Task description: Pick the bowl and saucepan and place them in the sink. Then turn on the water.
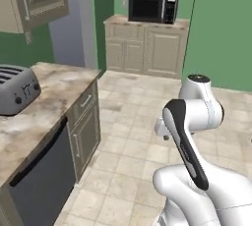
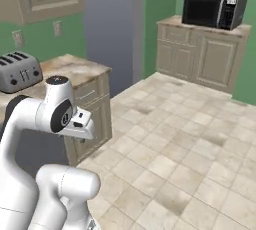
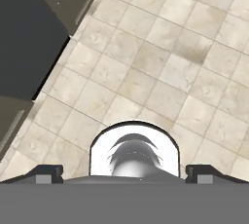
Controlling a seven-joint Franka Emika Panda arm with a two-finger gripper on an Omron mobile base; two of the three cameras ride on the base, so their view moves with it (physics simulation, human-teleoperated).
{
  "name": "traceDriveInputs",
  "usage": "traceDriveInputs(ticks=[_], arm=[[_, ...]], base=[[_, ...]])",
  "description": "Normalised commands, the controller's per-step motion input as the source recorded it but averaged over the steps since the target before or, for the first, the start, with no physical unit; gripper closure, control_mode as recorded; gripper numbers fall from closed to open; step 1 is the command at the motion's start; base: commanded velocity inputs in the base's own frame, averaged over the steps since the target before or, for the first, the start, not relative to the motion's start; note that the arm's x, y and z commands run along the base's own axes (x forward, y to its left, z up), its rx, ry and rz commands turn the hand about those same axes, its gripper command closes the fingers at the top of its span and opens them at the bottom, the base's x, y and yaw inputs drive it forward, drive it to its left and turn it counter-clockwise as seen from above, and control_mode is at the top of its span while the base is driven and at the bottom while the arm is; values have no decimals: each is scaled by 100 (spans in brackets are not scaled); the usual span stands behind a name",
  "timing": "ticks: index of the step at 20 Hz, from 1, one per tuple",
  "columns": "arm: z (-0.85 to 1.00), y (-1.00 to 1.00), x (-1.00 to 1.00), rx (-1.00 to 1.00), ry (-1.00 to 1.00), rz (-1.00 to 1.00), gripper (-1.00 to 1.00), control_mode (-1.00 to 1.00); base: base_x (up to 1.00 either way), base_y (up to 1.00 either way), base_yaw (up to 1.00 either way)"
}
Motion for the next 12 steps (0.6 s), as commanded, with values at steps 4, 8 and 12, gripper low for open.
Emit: traceDriveInputs(ticks=[4, 8, 12], arm=[[0, 0, 0, 0, 0, 0, -100, 100], [0, 0, 0, 0, 0, 0, -100, 100], [0, 0, 0, 0, 0, 0, -100, 100]], base=[[24, 1, -45], [21, 16, -48], [24, 29, -51]])
